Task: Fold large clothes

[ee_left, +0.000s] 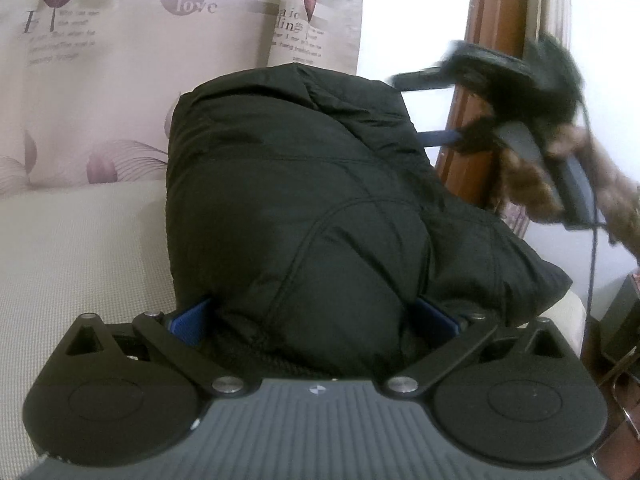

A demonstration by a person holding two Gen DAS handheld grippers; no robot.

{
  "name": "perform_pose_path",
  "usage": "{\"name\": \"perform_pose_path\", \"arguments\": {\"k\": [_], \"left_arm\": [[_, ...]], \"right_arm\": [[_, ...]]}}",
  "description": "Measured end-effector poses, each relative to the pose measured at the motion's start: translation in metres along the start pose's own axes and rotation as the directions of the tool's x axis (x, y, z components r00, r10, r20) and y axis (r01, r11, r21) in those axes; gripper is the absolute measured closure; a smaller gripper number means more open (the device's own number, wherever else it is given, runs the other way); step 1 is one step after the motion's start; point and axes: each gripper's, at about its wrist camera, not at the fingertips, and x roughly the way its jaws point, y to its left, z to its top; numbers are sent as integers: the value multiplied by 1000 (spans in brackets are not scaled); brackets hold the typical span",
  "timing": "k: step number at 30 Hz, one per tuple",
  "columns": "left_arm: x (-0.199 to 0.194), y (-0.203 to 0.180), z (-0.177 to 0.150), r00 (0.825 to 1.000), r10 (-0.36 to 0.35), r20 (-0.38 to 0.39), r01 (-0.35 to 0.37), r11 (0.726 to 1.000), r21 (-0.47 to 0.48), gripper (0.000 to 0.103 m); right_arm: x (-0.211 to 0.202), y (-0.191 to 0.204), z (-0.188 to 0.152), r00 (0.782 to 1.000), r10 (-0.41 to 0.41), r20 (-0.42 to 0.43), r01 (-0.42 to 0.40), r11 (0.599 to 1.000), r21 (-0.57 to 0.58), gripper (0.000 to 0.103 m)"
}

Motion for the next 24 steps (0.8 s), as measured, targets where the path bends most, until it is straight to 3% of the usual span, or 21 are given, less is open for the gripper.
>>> {"name": "perform_pose_path", "arguments": {"k": [1,3,4,5,7,11,14,16,19,22,24], "left_arm": [[1,0,0,1000,3,1,-3,1000,0,0],[1,0,-1,1000,8,2,-8,1000,1,0],[1,0,-1,1000,12,-1,-12,1000,-1,0],[1,0,-1,1000,11,-5,-11,1000,-2,0],[0,-1,-2,1000,5,-7,-4,1000,16,0],[0,-11,-9,1000,-10,-15,11,996,88,0],[2,-16,-13,1000,-20,-12,21,994,109,0],[3,-15,-13,1000,-24,-17,26,996,85,0],[2,-15,-10,1000,-25,-19,26,998,62,0],[-1,-9,-8,999,-27,-35,27,1000,11,0],[0,0,-6,999,-33,-39,31,998,-46,0]], "right_arm": [[14,13,1,998,-40,-41,38,998,-47,7],[39,32,-5,982,-139,-131,119,982,-148,70],[47,37,-7,974,-153,-167,124,978,-170,87],[47,47,-11,973,-179,-146,143,964,-224,92],[30,72,-19,981,-183,-57,151,923,-354,95],[-16,77,-54,973,-222,71,232,905,-356,96],[-46,47,-96,958,-259,123,280,936,-213,96],[-49,20,-113,959,-244,141,255,965,-66,96],[-46,-17,-130,964,-211,164,191,974,125,95],[-39,-34,-133,972,-160,172,125,972,199,95],[-30,-33,-125,979,-140,149,116,980,163,95]]}}
